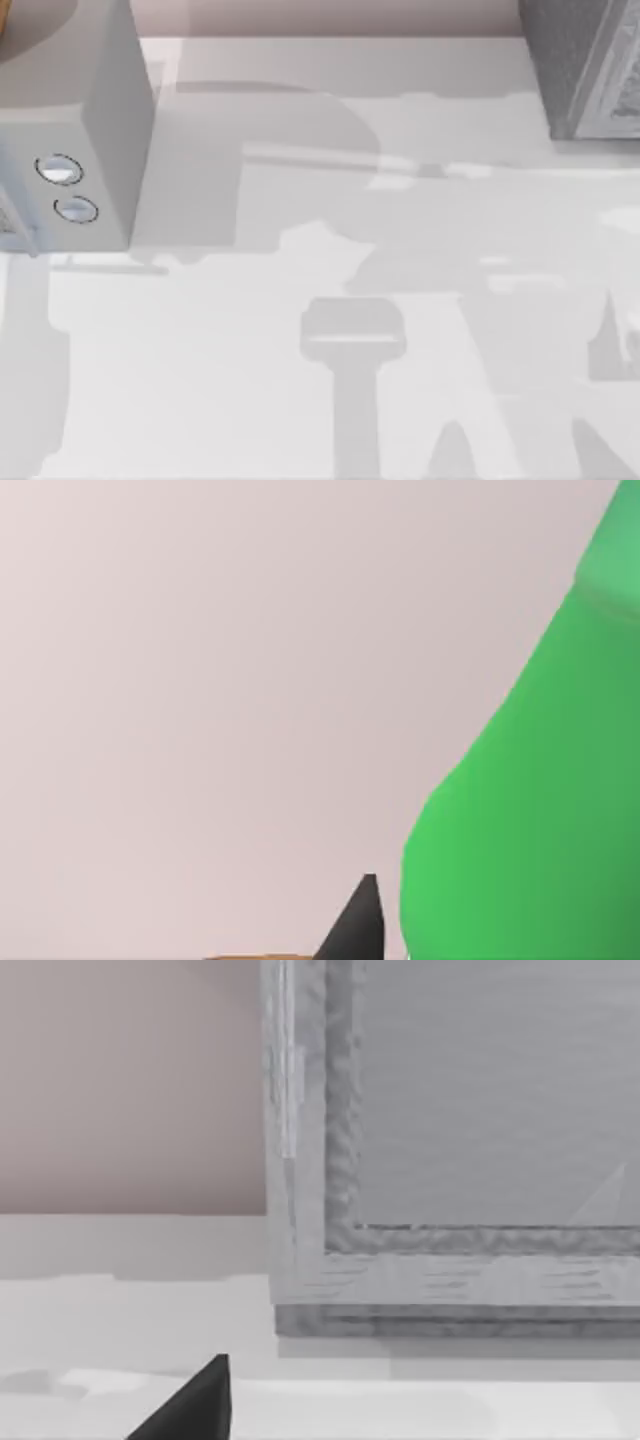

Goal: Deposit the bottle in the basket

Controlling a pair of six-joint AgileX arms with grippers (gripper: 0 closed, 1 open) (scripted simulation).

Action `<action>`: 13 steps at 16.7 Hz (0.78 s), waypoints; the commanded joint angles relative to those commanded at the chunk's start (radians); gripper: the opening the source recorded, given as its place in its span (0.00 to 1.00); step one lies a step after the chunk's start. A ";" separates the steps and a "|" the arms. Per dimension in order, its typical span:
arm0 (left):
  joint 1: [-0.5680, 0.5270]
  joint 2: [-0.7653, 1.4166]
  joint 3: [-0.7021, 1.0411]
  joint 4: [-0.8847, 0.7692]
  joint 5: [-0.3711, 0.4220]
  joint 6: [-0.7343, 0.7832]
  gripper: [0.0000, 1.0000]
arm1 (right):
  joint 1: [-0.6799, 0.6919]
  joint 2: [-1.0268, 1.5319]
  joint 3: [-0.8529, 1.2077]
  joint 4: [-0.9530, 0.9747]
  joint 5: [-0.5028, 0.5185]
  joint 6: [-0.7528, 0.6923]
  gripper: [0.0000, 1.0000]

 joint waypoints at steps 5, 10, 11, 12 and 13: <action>0.068 0.071 0.087 0.054 0.064 0.026 0.00 | 0.000 0.000 0.000 0.000 0.000 0.000 1.00; 0.061 0.085 0.077 0.069 0.056 0.025 0.00 | 0.000 0.000 0.000 0.000 0.000 0.000 1.00; 0.058 0.102 0.073 0.091 0.053 0.025 0.00 | 0.000 0.000 0.000 0.000 0.000 0.000 1.00; 0.055 0.119 0.069 0.114 0.051 0.025 0.00 | 0.000 0.000 0.000 0.000 0.000 0.000 1.00; 0.051 0.130 0.064 0.133 0.049 0.025 0.00 | 0.000 0.000 0.000 0.000 0.000 0.000 1.00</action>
